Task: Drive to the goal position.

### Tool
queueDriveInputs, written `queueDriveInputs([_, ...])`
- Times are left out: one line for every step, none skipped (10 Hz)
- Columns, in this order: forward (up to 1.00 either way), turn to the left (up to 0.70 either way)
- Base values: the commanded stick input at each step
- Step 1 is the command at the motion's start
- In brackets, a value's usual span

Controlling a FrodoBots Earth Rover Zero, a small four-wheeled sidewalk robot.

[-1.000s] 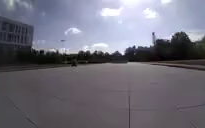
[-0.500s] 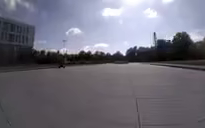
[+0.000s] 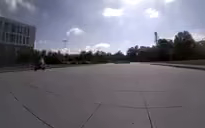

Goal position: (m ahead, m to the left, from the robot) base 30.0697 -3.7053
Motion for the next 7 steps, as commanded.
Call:
queueDriveInputs([0.70, -0.03])
queueDriveInputs([0.70, -0.03])
queueDriveInputs([0.70, -0.04])
queueDriveInputs([0.70, -0.03])
queueDriveInputs([0.70, -0.10])
queueDriveInputs([0.70, -0.25])
queueDriveInputs([0.70, -0.27])
